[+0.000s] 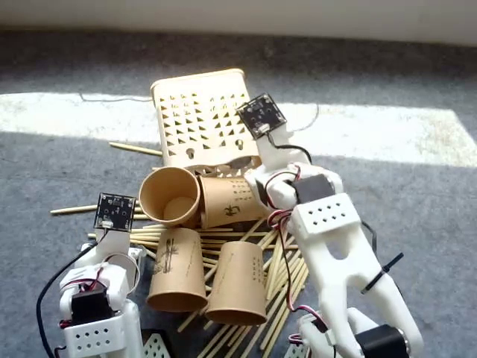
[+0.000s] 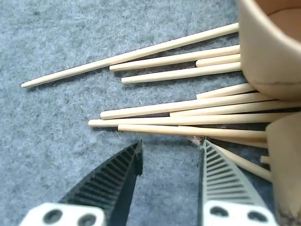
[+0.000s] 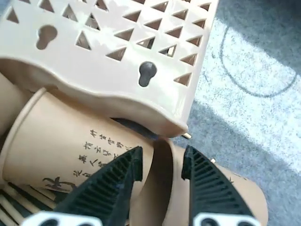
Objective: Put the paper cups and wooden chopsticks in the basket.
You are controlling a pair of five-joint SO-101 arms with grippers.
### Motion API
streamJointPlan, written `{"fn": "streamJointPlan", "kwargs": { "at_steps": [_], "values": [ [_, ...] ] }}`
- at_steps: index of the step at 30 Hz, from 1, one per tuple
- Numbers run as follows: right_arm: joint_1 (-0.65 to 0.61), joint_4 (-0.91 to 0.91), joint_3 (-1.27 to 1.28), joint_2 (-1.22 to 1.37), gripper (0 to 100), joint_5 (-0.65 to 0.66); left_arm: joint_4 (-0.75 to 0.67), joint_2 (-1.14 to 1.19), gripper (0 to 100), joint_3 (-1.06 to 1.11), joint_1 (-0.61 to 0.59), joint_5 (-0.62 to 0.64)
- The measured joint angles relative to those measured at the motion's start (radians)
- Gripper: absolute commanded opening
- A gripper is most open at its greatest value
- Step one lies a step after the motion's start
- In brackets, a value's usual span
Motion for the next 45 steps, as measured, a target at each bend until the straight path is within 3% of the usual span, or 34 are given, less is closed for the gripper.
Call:
{"fn": "streamJointPlan", "kwargs": {
  "at_steps": [26, 32, 38, 45],
  "values": [
    [0.038, -0.408, 0.000, 0.288, 14.2, -0.002, 0.000, 0.000, 19, 0.000, 0.000, 0.000],
    [0.044, -0.430, 0.000, 0.290, 0.1, -0.005, 0.000, 0.000, 19, 0.000, 0.000, 0.000],
    [0.040, -0.436, 0.000, 0.252, 0.6, -0.006, 0.000, 0.000, 19, 0.000, 0.000, 0.000],
    [0.040, -0.436, 0.000, 0.169, 0.6, -0.106, 0.000, 0.000, 19, 0.000, 0.000, 0.000]
  ]
}}
